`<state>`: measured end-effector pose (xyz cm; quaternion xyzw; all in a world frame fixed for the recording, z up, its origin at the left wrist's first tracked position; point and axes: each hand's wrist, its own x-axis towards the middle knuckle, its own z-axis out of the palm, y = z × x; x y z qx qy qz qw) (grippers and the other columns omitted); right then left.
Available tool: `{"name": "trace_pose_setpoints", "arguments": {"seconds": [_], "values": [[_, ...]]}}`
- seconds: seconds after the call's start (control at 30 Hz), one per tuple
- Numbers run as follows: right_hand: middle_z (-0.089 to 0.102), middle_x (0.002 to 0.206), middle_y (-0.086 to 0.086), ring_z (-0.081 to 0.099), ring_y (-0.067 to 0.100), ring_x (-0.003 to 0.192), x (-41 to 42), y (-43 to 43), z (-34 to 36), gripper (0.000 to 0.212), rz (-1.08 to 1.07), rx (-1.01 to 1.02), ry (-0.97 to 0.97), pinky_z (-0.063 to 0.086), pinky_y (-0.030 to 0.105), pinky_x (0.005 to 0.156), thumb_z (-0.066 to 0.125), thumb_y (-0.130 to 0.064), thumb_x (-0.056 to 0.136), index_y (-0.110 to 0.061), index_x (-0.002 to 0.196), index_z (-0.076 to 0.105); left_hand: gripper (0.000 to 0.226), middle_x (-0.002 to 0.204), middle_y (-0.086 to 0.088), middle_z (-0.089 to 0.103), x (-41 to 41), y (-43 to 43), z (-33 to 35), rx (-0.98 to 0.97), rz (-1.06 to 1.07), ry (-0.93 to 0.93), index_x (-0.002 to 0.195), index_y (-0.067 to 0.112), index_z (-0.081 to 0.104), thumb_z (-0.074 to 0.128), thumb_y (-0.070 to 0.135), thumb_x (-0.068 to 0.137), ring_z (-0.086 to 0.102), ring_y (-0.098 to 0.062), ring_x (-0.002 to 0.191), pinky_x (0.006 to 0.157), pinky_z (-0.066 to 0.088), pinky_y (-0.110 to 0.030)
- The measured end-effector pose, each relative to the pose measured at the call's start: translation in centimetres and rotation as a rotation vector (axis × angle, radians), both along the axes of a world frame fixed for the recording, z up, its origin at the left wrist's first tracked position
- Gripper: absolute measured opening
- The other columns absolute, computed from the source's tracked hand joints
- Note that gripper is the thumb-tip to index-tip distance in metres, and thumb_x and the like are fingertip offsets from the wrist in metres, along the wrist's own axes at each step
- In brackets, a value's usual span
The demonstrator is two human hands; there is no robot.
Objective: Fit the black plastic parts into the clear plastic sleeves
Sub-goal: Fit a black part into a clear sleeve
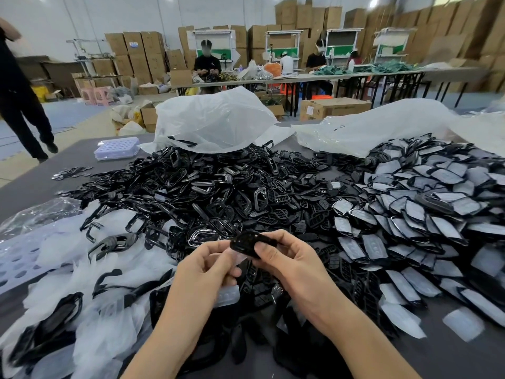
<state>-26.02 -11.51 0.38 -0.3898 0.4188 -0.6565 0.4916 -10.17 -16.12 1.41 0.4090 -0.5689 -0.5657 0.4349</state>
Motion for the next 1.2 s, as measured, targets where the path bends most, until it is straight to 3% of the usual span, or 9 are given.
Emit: {"name": "trace_pose_setpoints", "arguments": {"seconds": [0.07, 0.13, 0.27, 0.4, 0.57, 0.8, 0.97, 1.07, 1.2], "values": [[0.073, 0.112, 0.020, 0.071, 0.024, 0.102, 0.0, 0.1, 0.1, 0.020, 0.005, -0.011, -0.052, 0.057, 0.028, 0.087, 0.085, -0.031, 0.077, -0.022, 0.094, 0.079, 0.009, 0.071, -0.007, 0.069, -0.2, 0.2, 0.0, 0.121, -0.013, 0.162, 0.091, 0.015, 0.073, 0.065, 0.013, 0.094, 0.062, -0.013, 0.059, 0.055, 0.053, -0.021], [0.075, 0.110, 0.017, 0.074, 0.026, 0.098, -0.1, 0.2, 0.4, 0.014, 0.002, -0.021, -0.097, 0.058, 0.026, 0.082, 0.084, -0.027, 0.080, -0.023, 0.092, 0.078, 0.013, 0.072, -0.009, 0.069, -0.1, 0.0, -0.2, 0.098, 0.021, 0.191, 0.087, 0.018, 0.075, 0.065, 0.014, 0.094, 0.064, -0.015, 0.057, 0.052, 0.054, -0.022], [0.078, 0.099, 0.014, 0.077, 0.026, 0.088, -0.9, 0.2, 0.5, 0.010, -0.147, 0.032, -0.122, 0.059, 0.025, 0.072, 0.071, -0.015, 0.091, -0.015, 0.100, 0.072, 0.024, 0.070, -0.002, 0.067, 0.4, -0.4, -0.2, -0.078, 0.023, 0.072, 0.092, 0.027, 0.077, 0.060, 0.011, 0.097, 0.063, -0.012, 0.061, 0.057, 0.054, -0.020], [0.079, 0.095, 0.011, 0.077, 0.024, 0.089, -1.2, 0.1, 0.1, 0.017, -0.219, 0.087, 0.013, 0.059, 0.022, 0.070, 0.063, -0.009, 0.099, -0.014, 0.115, 0.065, 0.027, 0.081, 0.005, 0.071, 0.3, -0.1, -0.3, -0.209, -0.044, -0.053, 0.105, 0.032, 0.072, 0.060, 0.009, 0.097, 0.068, -0.011, 0.072, 0.070, 0.056, -0.021], [0.077, 0.081, 0.007, 0.076, 0.020, 0.079, -0.6, 0.3, 0.0, 0.019, -0.135, 0.082, 0.072, 0.059, 0.023, 0.072, 0.066, -0.006, 0.097, -0.023, 0.103, 0.073, 0.019, 0.079, 0.000, 0.074, -0.2, 0.6, -0.2, -0.245, -0.046, -0.104, 0.087, 0.035, 0.071, 0.070, 0.016, 0.091, 0.068, -0.009, 0.071, 0.070, 0.054, -0.018], [0.079, 0.091, 0.011, 0.077, 0.022, 0.088, 0.2, 0.5, 0.1, 0.015, -0.002, 0.073, 0.072, 0.060, 0.025, 0.076, 0.069, -0.010, 0.096, -0.017, 0.110, 0.070, 0.004, 0.082, -0.002, 0.074, -0.5, 0.7, -0.4, -0.229, 0.089, -0.027, 0.091, 0.021, 0.069, 0.070, 0.017, 0.091, 0.070, -0.014, 0.066, 0.061, 0.053, -0.018], [0.078, 0.095, 0.014, 0.077, 0.025, 0.093, 0.5, 0.5, -0.2, 0.018, 0.044, 0.037, 0.054, 0.060, 0.025, 0.079, 0.064, -0.005, 0.098, -0.013, 0.114, 0.067, 0.011, 0.075, -0.004, 0.074, -0.6, 1.0, -0.5, -0.204, 0.134, 0.008, 0.085, 0.030, 0.068, 0.069, 0.022, 0.092, 0.069, -0.015, 0.063, 0.058, 0.051, -0.016], [0.078, 0.096, 0.016, 0.076, 0.028, 0.095, 0.3, 0.6, -0.1, 0.018, 0.064, 0.036, 0.043, 0.060, 0.027, 0.080, 0.064, -0.007, 0.099, -0.014, 0.115, 0.067, 0.009, 0.075, 0.000, 0.072, -0.7, 0.9, -0.6, -0.223, 0.135, 0.008, 0.091, 0.029, 0.064, 0.069, 0.021, 0.092, 0.066, -0.012, 0.062, 0.057, 0.050, -0.016], [0.077, 0.099, 0.020, 0.076, 0.030, 0.096, 0.3, 0.6, 0.3, 0.018, 0.098, 0.039, -0.014, 0.060, 0.026, 0.079, 0.069, -0.015, 0.095, -0.014, 0.113, 0.069, 0.017, 0.083, 0.005, 0.071, -0.4, 0.8, -0.4, -0.247, 0.059, -0.003, 0.100, 0.041, 0.065, 0.067, 0.026, 0.092, 0.064, -0.007, 0.064, 0.061, 0.053, -0.018]]}}
